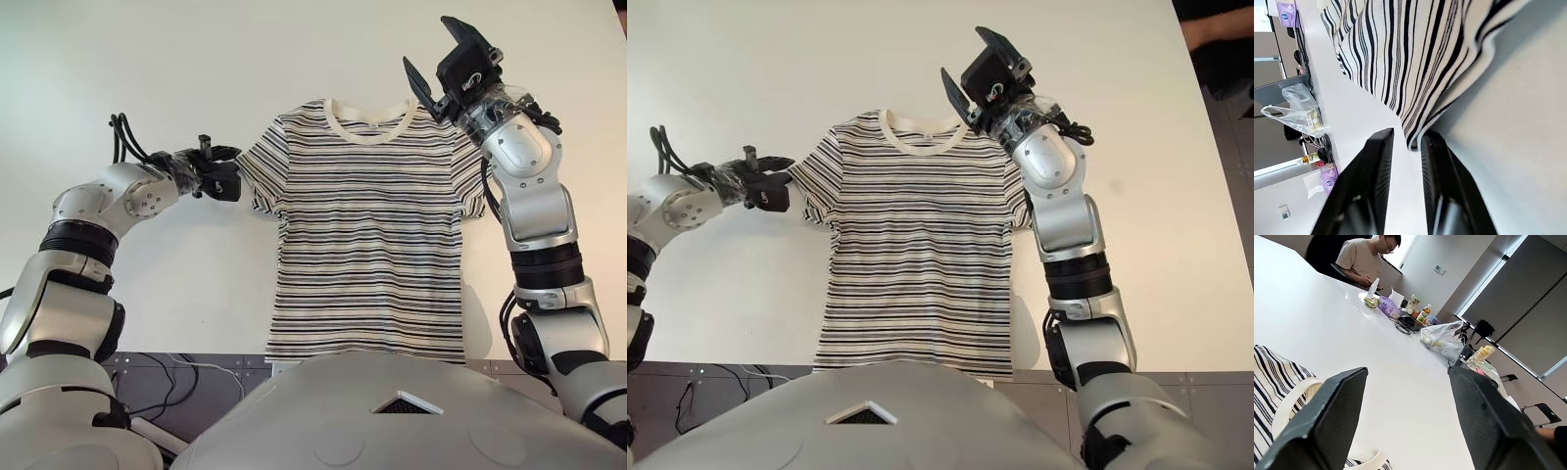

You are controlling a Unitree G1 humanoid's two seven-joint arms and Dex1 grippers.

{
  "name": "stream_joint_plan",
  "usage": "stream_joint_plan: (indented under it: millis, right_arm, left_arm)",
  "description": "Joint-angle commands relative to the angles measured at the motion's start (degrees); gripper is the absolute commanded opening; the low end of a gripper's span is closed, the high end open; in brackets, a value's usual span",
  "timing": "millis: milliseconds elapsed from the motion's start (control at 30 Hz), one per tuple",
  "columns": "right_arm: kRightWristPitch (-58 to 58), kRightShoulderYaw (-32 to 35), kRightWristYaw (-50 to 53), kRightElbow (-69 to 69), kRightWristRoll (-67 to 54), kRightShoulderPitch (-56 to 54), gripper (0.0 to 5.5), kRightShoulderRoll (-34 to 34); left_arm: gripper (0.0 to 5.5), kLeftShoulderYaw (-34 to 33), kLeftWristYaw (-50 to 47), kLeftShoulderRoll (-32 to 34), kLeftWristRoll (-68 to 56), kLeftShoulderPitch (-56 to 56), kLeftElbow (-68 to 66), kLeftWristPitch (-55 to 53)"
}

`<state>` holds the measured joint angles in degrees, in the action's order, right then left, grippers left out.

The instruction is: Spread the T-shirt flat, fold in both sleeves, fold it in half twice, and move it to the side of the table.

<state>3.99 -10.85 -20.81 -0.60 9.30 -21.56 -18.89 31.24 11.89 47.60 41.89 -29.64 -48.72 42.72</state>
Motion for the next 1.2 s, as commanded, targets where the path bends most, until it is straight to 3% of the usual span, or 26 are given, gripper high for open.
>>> stream_joint_plan:
  millis: [33, 100, 333, 667, 1200]
  right_arm:
    - [0.8, 0.0, -0.7, -0.3, 0.2, -1.2, 3.01, 0.1]
    - [0.9, 0.0, -0.7, -0.1, 0.1, -1.1, 3.01, 0.1]
    - [1.6, 0.1, -0.2, 0.5, 0.0, -0.4, 3.01, 0.7]
    - [2.2, 1.9, -0.4, 0.2, -0.2, 0.5, 3.01, -0.6]
    - [1.2, 2.2, 0.2, -3.0, 0.1, 0.0, 3.01, -0.8]
  left_arm:
    - [0.43, 1.7, 1.7, -1.1, 1.9, 2.4, -1.3, -1.2]
    - [0.12, 1.8, 1.7, -1.2, 1.9, 2.5, -1.5, -1.6]
    - [0.12, -1.1, -0.1, -0.3, -1.0, 5.1, 2.5, -2.7]
    - [0.12, -11.0, -2.2, 0.6, -3.8, 14.4, 26.0, -12.2]
    - [0.12, -9.3, 0.1, -13.2, -2.5, 12.1, 33.0, -21.7]
